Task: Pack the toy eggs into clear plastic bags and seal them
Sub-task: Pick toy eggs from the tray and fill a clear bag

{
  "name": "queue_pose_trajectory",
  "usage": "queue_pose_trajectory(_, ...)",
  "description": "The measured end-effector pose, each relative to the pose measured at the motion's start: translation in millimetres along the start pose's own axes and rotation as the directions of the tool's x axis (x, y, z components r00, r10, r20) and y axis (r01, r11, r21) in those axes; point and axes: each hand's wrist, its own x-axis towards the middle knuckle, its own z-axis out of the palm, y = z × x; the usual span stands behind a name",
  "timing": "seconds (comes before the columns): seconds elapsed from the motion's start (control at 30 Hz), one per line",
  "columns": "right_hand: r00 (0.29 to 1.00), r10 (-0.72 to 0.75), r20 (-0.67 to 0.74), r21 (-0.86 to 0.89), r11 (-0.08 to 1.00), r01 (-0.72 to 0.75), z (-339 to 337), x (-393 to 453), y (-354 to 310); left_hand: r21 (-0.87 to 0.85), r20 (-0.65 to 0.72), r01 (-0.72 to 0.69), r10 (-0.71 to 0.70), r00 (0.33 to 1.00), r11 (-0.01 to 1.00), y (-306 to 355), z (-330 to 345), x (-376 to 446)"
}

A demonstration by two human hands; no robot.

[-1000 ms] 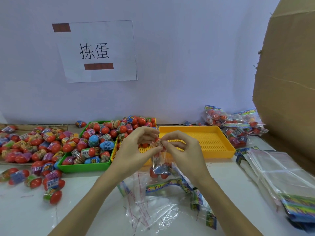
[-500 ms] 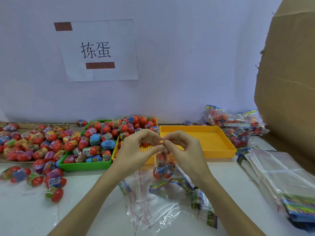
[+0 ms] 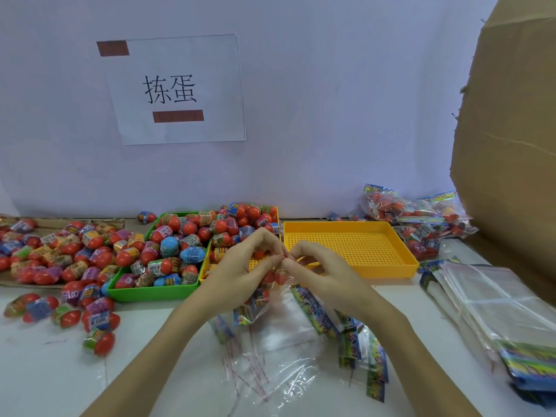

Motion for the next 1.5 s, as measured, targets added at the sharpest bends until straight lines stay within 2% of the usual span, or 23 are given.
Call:
queue_pose_trajectory(0.13, 0.999, -0.012, 0.043, 0.146, 0.989, 0.006, -9, 0, -3, -0.023, -0.046, -0.025, 0.024, 0.999, 0.999, 0, 0, 1)
queue_pose_trajectory(0.23, 0.997, 0.001, 0.078, 0.161, 0.987, -0.014, -11, -1, -2, 0.001, -0.033, -0.012, 0.012, 0.999, 1.0, -2, -3, 2)
queue_pose_trajectory(0.37, 0.997, 0.044, 0.058, -0.031, 0.999, -0.042, -8, -2, 0, 0.116, 0.038, -0.034, 0.029, 0.999, 0.993, -7, -3, -2)
queue_pose_trajectory(0.5, 0.999, -0.036, -0.013, -0.211, 0.977, 0.032, -2, -4, 1, 0.138, 0.084, -0.034, 0.022, 0.996, 0.99, -7, 0, -2)
queue_pose_trajectory(0.57, 0.996, -0.072, -0.047, -0.171, 0.983, 0.063, -2, -3, 1, 0.097, 0.064, -0.04, 0.034, 0.997, 0.994, -5, -1, 0)
queue_pose_trajectory(0.7, 0.992, -0.051, -0.112, 0.032, 0.998, 0.055, -12, -1, 0, -0.03, -0.065, 0.0, -0.002, 0.998, 1.0, -5, -9, 2)
queue_pose_trajectory(0.87, 0.995, -0.066, -0.069, 0.047, 0.996, 0.069, -13, -1, -1, -0.143, -0.146, 0.077, -0.098, 0.984, 0.987, -6, -11, 1)
queue_pose_trajectory(1.07, 0.988, -0.068, -0.137, 0.013, 0.997, 0.07, -9, 0, 0, -0.166, -0.144, 0.093, -0.117, 0.983, 0.982, -4, -11, 2)
queue_pose_trajectory(1.2, 0.97, -0.037, -0.242, 0.032, 0.998, 0.046, -6, 1, 2, -0.165, -0.111, 0.087, -0.106, 0.988, 0.982, -4, -12, 1)
queue_pose_trajectory(1.27, 0.948, -0.091, -0.304, -0.033, 0.996, 0.085, -3, 1, 2, -0.13, -0.09, 0.08, -0.092, 0.992, 0.988, -5, -12, 0)
queue_pose_trajectory(1.4, 0.885, -0.31, -0.348, -0.256, 0.939, 0.228, 3, 1, 0, -0.053, -0.036, -0.001, -0.001, 0.999, 0.999, 0, -12, -1)
queue_pose_trajectory(1.5, 0.858, -0.37, -0.357, -0.337, 0.907, 0.251, 4, 2, 1, -0.103, -0.01, 0.007, -0.009, 1.0, 0.995, 4, -12, -1)
